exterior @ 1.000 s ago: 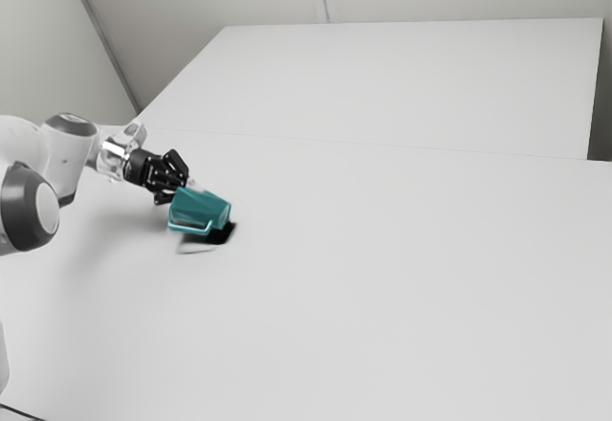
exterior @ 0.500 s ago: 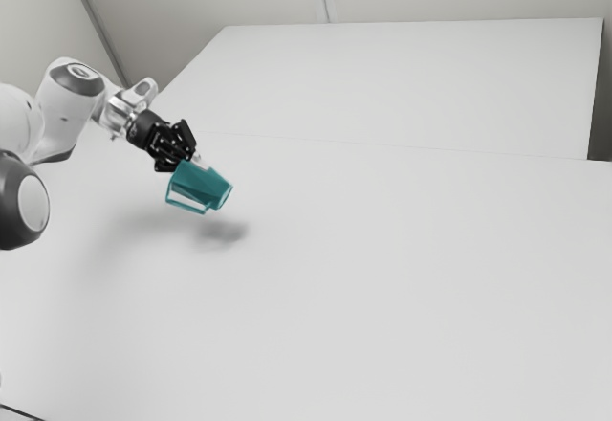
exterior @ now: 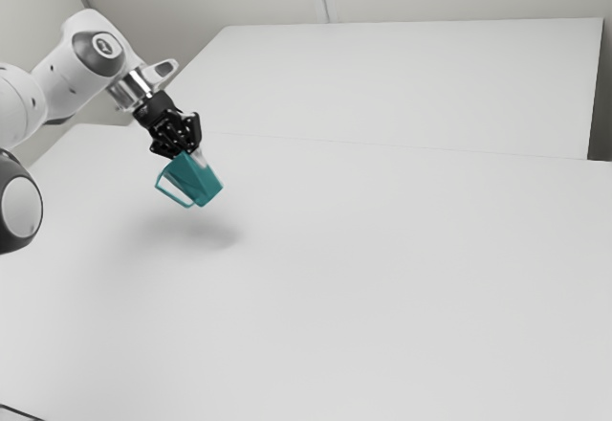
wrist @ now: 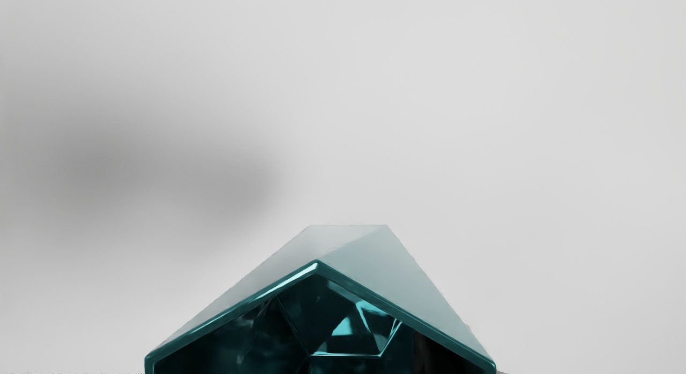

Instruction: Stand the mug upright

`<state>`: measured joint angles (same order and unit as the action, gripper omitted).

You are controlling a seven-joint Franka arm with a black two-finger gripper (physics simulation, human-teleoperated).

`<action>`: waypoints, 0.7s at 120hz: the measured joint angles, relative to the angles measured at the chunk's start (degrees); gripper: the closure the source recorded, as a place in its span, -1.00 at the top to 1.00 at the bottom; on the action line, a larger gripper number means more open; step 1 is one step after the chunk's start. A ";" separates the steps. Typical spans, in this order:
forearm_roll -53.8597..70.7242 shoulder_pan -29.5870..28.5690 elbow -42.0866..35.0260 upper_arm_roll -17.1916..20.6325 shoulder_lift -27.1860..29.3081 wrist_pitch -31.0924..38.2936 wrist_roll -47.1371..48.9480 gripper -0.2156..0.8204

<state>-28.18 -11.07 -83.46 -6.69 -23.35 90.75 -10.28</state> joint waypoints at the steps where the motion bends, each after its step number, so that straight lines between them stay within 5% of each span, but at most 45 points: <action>1: 0.36 0.01 0.00 0.13 0.09 0.13 0.14 -0.93; 84: 17.50 4.88 -0.10 2.84 1.33 6.75 8.10 -0.93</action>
<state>-10.68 -6.19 -83.56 -3.85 -22.02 97.50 -2.18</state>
